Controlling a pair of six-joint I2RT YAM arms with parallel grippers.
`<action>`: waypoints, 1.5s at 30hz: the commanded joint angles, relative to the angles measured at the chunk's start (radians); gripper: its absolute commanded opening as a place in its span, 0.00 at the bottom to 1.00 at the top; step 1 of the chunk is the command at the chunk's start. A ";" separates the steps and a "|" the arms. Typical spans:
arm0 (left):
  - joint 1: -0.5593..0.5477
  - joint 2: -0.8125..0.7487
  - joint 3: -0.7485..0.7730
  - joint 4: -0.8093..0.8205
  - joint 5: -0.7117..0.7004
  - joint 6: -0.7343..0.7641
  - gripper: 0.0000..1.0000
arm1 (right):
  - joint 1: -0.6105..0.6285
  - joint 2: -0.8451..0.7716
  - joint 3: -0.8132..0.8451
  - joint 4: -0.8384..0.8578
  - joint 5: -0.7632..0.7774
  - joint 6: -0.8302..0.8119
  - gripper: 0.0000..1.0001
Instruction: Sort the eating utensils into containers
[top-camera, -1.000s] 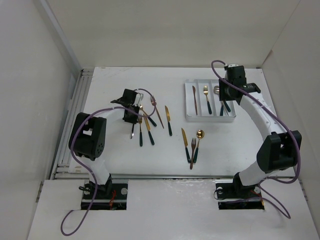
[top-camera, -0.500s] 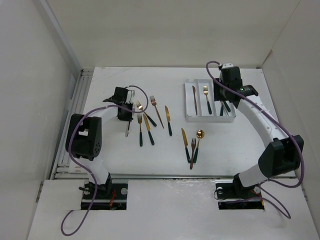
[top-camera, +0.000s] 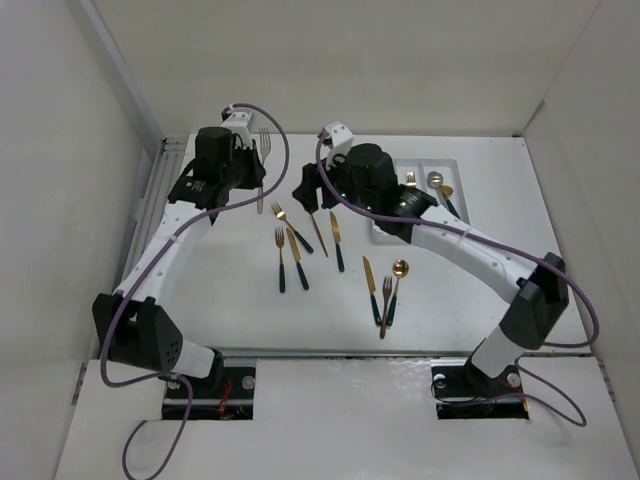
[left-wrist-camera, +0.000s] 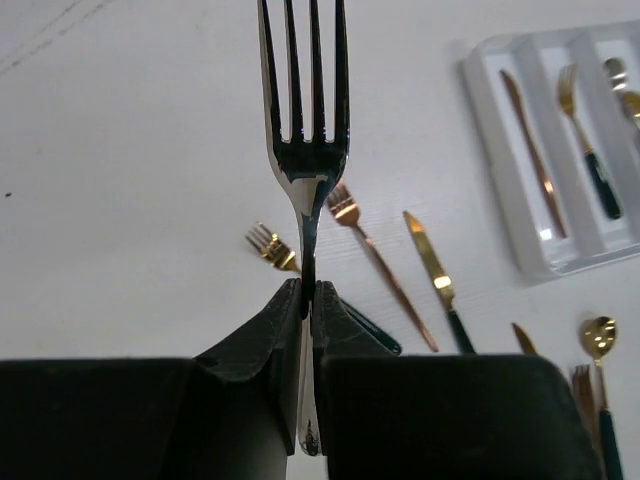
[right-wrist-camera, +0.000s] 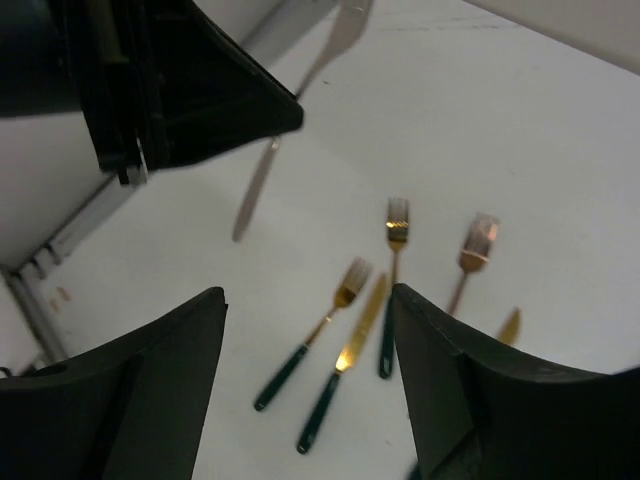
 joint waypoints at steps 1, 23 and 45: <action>-0.044 -0.082 -0.018 0.067 0.036 -0.067 0.00 | 0.020 0.078 0.107 0.145 -0.138 0.089 0.73; -0.115 -0.311 -0.199 0.188 0.006 -0.156 0.00 | 0.029 0.262 0.193 0.311 -0.364 0.281 0.21; -0.124 -0.311 -0.323 0.251 0.053 -0.208 0.34 | -0.023 0.241 0.092 0.311 -0.260 0.332 0.00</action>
